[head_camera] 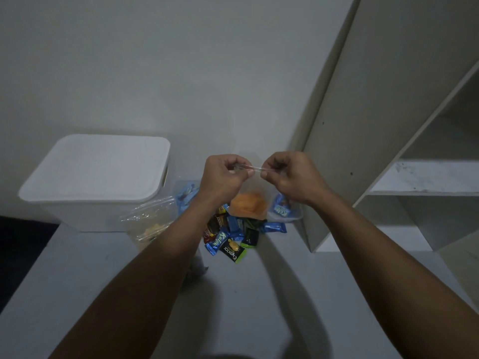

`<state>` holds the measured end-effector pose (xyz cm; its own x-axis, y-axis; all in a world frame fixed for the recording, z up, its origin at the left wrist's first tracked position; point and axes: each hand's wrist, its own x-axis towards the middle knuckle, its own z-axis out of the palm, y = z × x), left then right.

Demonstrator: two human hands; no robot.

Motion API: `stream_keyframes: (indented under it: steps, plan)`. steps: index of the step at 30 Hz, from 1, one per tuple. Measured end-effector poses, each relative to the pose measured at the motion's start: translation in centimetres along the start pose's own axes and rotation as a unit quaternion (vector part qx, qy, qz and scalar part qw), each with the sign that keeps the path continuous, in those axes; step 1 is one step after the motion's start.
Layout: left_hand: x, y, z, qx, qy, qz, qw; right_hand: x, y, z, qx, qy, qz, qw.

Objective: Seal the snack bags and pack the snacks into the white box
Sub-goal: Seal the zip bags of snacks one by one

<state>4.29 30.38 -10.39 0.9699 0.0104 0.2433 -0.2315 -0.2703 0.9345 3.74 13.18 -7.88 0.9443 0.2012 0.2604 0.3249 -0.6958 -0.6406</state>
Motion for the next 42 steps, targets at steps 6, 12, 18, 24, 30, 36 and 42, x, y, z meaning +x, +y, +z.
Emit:
stream_keyframes:
  steps: [6,12,18,24,30,36,42]
  plan:
    - [-0.2,0.6,0.2,-0.015,-0.045,0.005,0.999,0.0,0.2,0.1,-0.024,0.039,0.006,0.999]
    - [0.0,0.8,0.0,-0.016,-0.012,0.012,1.000,0.0,0.2,-0.4,0.008,0.013,0.010,1.000]
    - [0.2,0.9,-0.2,-0.017,-0.051,0.010,0.998,0.1,0.0,-0.7,-0.044,0.034,0.021,0.998]
    - [0.5,1.1,-0.4,-0.009,-0.063,-0.011,0.998,0.0,-0.1,-0.9,0.005,0.006,0.025,1.000]
    - [0.4,1.0,-0.5,-0.001,-0.057,-0.013,0.998,0.2,0.5,-1.4,-0.012,0.008,0.034,0.999]
    - [0.5,1.0,-0.7,0.002,-0.060,-0.023,0.998,0.1,0.5,-1.5,0.004,0.007,0.039,0.999]
    - [0.3,1.4,-0.4,-0.006,-0.067,-0.011,0.998,0.4,0.0,-1.0,0.003,-0.020,0.021,1.000]
